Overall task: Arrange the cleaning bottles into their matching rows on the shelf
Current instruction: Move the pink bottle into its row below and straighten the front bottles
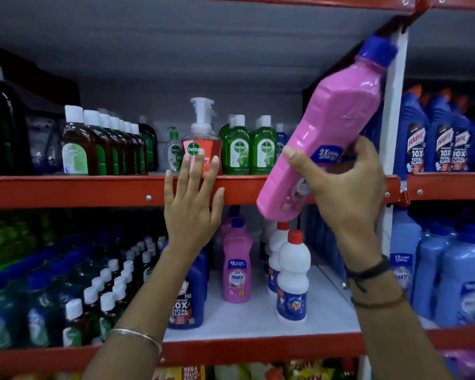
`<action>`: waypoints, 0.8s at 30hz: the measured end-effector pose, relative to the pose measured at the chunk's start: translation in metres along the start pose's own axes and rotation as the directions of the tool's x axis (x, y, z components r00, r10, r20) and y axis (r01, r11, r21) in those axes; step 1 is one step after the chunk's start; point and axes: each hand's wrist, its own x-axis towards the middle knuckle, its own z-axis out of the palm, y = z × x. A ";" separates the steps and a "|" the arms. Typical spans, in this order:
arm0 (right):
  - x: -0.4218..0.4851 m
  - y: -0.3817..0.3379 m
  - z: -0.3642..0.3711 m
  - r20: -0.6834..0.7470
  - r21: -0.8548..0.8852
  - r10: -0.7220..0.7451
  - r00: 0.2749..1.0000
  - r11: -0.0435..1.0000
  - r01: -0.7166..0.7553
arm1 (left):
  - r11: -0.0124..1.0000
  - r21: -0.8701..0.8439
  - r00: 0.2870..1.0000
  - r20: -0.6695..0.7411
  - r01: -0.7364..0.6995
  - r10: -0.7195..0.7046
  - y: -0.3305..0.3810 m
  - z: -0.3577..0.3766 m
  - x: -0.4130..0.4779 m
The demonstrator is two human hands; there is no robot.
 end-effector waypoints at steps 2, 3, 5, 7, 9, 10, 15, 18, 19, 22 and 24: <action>-0.026 0.012 0.002 0.032 -0.027 0.013 0.999 1.000 -0.012 | 1.000 0.010 1.000 -0.011 -0.013 0.014 -0.001 0.001 0.000; -0.040 0.019 0.005 0.044 -0.045 0.022 0.999 0.999 -0.020 | 1.000 0.014 1.000 -0.016 -0.021 0.021 -0.002 0.002 -0.001; -0.067 0.035 0.013 0.067 -0.072 0.045 0.997 0.997 -0.040 | 0.999 0.021 0.999 -0.036 -0.037 0.038 -0.004 0.003 -0.001; -0.092 0.052 0.023 0.085 -0.117 0.070 0.994 0.991 -0.060 | 0.998 0.029 0.997 -0.066 -0.048 0.050 -0.005 0.004 -0.001; -0.115 0.069 0.035 0.105 -0.172 0.073 0.992 0.984 -0.054 | 0.998 0.033 0.994 -0.090 -0.055 0.058 -0.004 0.005 -0.001; -0.125 0.076 0.042 0.124 -0.190 0.076 0.989 0.980 -0.051 | 0.998 0.034 0.993 -0.100 -0.058 0.061 -0.004 0.005 -0.001; -0.158 0.112 0.074 0.235 -0.313 0.188 0.954 0.943 -0.109 | 0.997 0.034 0.990 -0.122 -0.065 0.069 -0.006 0.007 -0.001; -0.167 0.126 0.092 0.270 -0.407 0.301 0.915 0.897 -0.175 | 0.997 0.042 0.989 -0.132 -0.068 0.073 -0.006 0.009 -0.001; -0.169 0.130 0.097 0.275 -0.432 0.325 0.905 0.883 -0.186 | 0.997 0.042 0.988 -0.138 -0.068 0.073 -0.006 0.009 -0.001; -0.174 0.142 0.106 0.272 -0.483 0.360 0.892 0.853 -0.197 | 0.996 0.046 0.984 -0.156 -0.076 0.082 -0.006 0.010 0.000; -0.177 0.147 0.109 0.266 -0.503 0.370 0.890 0.841 -0.199 | 0.996 0.048 0.983 -0.166 -0.076 0.083 -0.007 0.012 0.000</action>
